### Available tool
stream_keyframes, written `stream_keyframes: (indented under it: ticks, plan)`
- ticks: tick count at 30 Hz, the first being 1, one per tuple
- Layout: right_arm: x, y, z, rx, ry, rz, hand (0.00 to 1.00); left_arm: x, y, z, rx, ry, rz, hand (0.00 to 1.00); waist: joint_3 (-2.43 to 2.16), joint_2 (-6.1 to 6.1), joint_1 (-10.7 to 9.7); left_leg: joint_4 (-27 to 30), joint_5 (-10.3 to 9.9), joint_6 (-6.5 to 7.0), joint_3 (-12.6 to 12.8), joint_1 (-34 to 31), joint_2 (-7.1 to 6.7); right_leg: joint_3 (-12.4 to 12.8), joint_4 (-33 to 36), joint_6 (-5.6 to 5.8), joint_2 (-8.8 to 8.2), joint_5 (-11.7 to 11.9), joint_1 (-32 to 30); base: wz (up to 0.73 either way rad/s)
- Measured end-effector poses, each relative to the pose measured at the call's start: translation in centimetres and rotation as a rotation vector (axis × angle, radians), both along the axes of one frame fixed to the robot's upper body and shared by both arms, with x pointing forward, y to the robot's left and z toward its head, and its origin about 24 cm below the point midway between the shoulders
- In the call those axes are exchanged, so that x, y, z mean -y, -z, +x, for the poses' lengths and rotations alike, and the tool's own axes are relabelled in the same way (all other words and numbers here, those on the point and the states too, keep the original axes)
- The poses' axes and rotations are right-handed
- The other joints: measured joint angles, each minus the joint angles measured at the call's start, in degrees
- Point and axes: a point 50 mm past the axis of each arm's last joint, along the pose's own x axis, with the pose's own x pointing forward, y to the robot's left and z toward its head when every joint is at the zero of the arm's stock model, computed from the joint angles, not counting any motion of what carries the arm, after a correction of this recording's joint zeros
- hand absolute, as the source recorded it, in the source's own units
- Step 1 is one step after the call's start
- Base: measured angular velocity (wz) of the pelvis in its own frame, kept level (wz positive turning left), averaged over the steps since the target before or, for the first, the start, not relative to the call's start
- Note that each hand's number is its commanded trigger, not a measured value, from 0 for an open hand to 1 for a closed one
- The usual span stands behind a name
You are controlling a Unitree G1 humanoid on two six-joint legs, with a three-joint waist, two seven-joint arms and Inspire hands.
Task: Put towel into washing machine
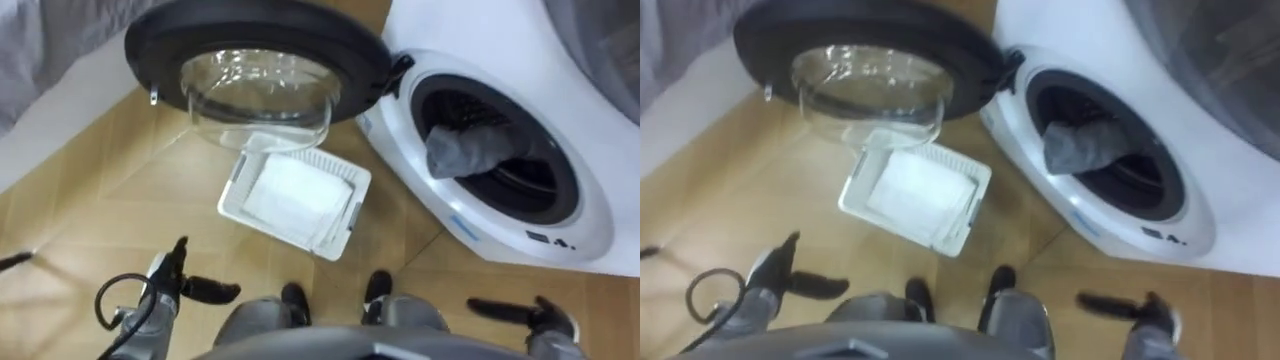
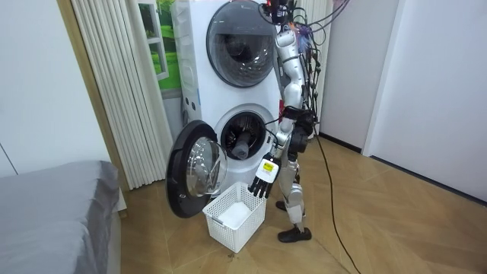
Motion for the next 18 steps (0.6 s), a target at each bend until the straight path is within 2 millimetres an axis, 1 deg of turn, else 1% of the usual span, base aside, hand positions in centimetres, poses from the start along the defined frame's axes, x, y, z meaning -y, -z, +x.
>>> stream_keyframes:
  ticks: [1, 3, 4, 5, 6, 7, 8, 9, 11, 15, 18]
  plan:
    - [-0.4, 0.2, -0.2, -0.015, -0.028, 0.022, 0.0, -0.1, 0.2, -0.4, -0.023, -0.007, -0.004, 0.0, -0.04, 0.02, 0.0, -0.8, 0.1, -0.22, 0.0, 1.6, 0.04, -0.5, -0.8, -0.27, 0.35, 0.2, 1.6, -0.07]
    - [-0.8, 0.3, -0.2, -0.017, -0.052, 0.042, 0.0, -0.2, 0.4, -1.1, -0.053, -0.033, -0.01, 0.0, -0.12, 0.13, 0.1, -1.8, 0.2, -0.44, -0.2, 3.5, 0.2, -0.4, -1.7, -0.52, 0.74, 0.3, 3.4, -0.07]
    - [-1.0, 0.4, -0.2, -0.02, -0.073, 0.053, 0.0, -0.3, 0.5, -1.5, -0.073, -0.039, -0.009, 0.0, -0.12, 0.16, 0.0, -2.4, 0.3, -0.63, -0.2, 4.7, 0.3, -0.1, -1.8, -0.54, 0.91, 0.3, 4.4, -0.1]
    - [-1.4, 0.5, -0.2, -0.025, -0.099, 0.068, 0.0, -0.5, 0.6, -2.2, -0.091, -0.055, -0.008, 0.0, -0.27, 0.1, 0.0, -2.7, 0.3, -0.8, -0.1, 5.7, 0.23, 0.4, -1.8, -0.55, 1.2, 0.3, 5.0, -0.14]
    - [-1.5, 0.5, -0.2, -0.025, -0.109, 0.076, 0.0, -0.6, 0.6, -2.6, -0.098, -0.071, -0.008, 0.0, -0.27, 0.03, 0.0, -2.8, 0.3, -0.85, -0.1, 6.1, 0.25, 0.7, -1.9, -0.58, 1.36, 0.3, 5.3, -0.21]
    - [-1.6, 0.5, -0.2, -0.026, -0.119, 0.086, 0.0, -0.8, 0.7, -3.5, -0.119, -0.092, -0.005, 0.0, -0.35, -0.02, 0.0, -3.0, 0.3, -0.94, -0.2, 6.8, 0.29, 1.2, -2.0, -0.66, 1.59, 0.3, 5.8, -0.17]
    - [-1.7, 0.6, -0.4, -0.027, -0.121, 0.097, 0.0, -0.9, 0.8, -4.2, -0.141, -0.105, -0.003, 0.0, -0.29, -0.07, -0.1, -3.2, 0.2, -0.98, -0.2, 7.4, 0.32, 1.2, -2.5, -0.79, 1.7, 0.4, 6.5, -0.12]
    - [-1.8, 0.6, -0.6, -0.029, -0.122, 0.105, 0.0, -0.8, 0.9, -4.4, -0.151, -0.113, -0.004, 0.0, -0.35, -0.09, -0.2, -3.2, 0.2, -1.02, -0.2, 7.5, 0.35, 1.2, -2.7, -0.83, 1.76, 0.4, 6.7, 0.0]
    - [-1.9, 0.6, -0.9, -0.03, -0.12, 0.127, 0.0, -0.6, 1.1, -5.5, -0.183, -0.136, -0.007, 0.0, -0.19, -0.22, -0.6, -3.3, 0.1, -1.12, -0.2, 8.2, 0.41, 1.2, -2.8, -0.83, 1.86, 0.4, 7.4, 0.0]
    - [-2.1, 0.7, -1.1, -0.032, -0.122, 0.152, 0.0, -0.6, 1.1, -6.0, -0.2, -0.18, -0.009, 0.0, -0.11, -0.43, -0.7, -3.6, 0.1, -1.24, -0.1, 9.3, 0.51, 1.4, -3.5, -0.87, 2.11, 0.4, 8.6, -0.01]
    - [-2.2, 0.8, -1.4, -0.039, -0.123, 0.168, 0.0, -0.5, 1.2, -6.3, -0.211, -0.212, -0.011, 0.0, 0.04, -0.5, -0.6, -3.9, -0.1, -1.49, -0.1, 10.5, 0.73, 1.5, -3.6, -0.83, 2.36, 0.4, 9.9, -0.02]
